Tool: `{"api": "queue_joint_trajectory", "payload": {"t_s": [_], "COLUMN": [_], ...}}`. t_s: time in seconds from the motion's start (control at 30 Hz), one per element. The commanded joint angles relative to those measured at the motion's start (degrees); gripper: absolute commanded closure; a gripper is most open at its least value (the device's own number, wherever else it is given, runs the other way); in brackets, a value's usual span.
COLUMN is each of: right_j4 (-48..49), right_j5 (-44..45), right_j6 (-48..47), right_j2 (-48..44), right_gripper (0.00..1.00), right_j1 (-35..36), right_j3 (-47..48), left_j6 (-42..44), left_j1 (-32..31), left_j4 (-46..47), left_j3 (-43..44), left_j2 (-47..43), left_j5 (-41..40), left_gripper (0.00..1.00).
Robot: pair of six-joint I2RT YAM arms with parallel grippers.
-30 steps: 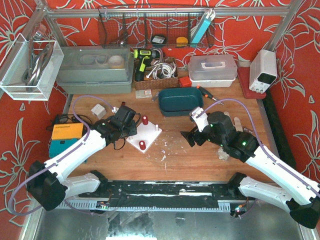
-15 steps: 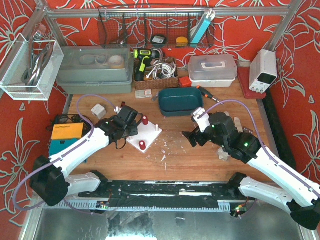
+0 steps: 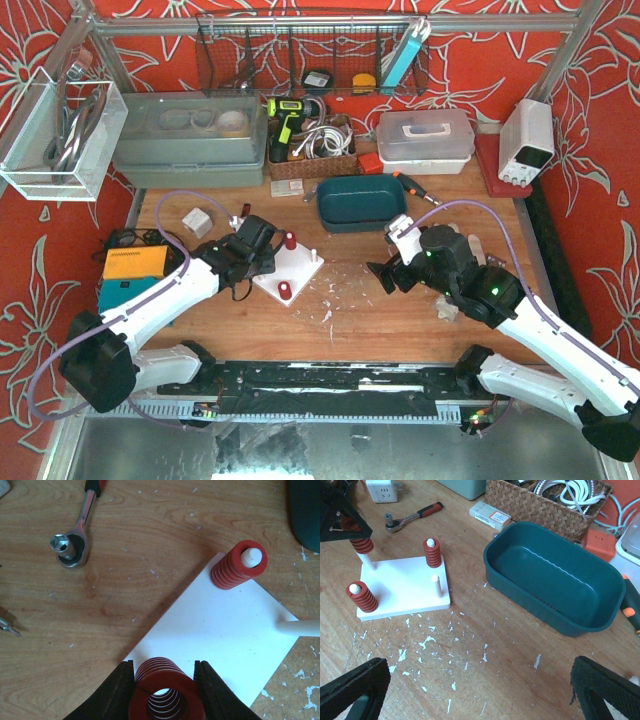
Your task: Install the large spring
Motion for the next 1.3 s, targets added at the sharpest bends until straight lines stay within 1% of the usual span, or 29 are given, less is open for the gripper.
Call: {"api": "queue_joint_trajectory", "payload": {"t_s": [0.0,0.13,0.3,0.43,0.63,0.8,1.13,1.2,1.27], "right_j4": [-1.32,-1.58,-1.57,-1.68,-1.42,-1.50,-1.90,-1.86,-1.76], "right_j5": [1.29,1.56,1.70,1.87,0.59,0.26,0.30,0.29,0.17], "right_j6": [0.48,0.19,-0.07,-0.81,-1.60,-1.60,-2.11,-1.87,-1.61], "right_j2": [-0.75,-1.07,-0.94,-0.76,0.10,0.27,0.12,-0.01,-0.01], "right_gripper": [0.01,0.01,0.01,0.01,0.01,0.01,0.01,0.01,0.01], "right_j1": [0.26,0.19,0.26,0.25,0.23,0.22,0.22,0.21,0.22], "right_j3": [0.23,0.24,0.43,0.56,0.90,0.79,1.19,1.12,0.96], "left_j6": [0.64,0.86,1.75,1.86,1.31,0.86,0.60,0.71,0.73], "left_j1": [0.18,0.23,0.22,0.22,0.22,0.22,0.21,0.22,0.22], "left_j4": [2.05,1.55,1.49,-1.13,-3.61,-0.49,0.68,1.69,2.91], "left_j3": [-1.56,-1.59,-0.64,1.52,1.69,-1.61,-4.05,-4.55,-5.18], "left_j2": [1.18,2.12,0.74,0.55,0.10,-1.95,-0.86,-1.00,-1.31], "left_j5": [-1.32,-1.74,-1.99,-2.38,-2.03,-0.46,-1.56,-1.47,-1.25], "left_gripper": [1.00,1.00,1.00,1.00,1.00,1.00,0.96,0.93,0.84]}}
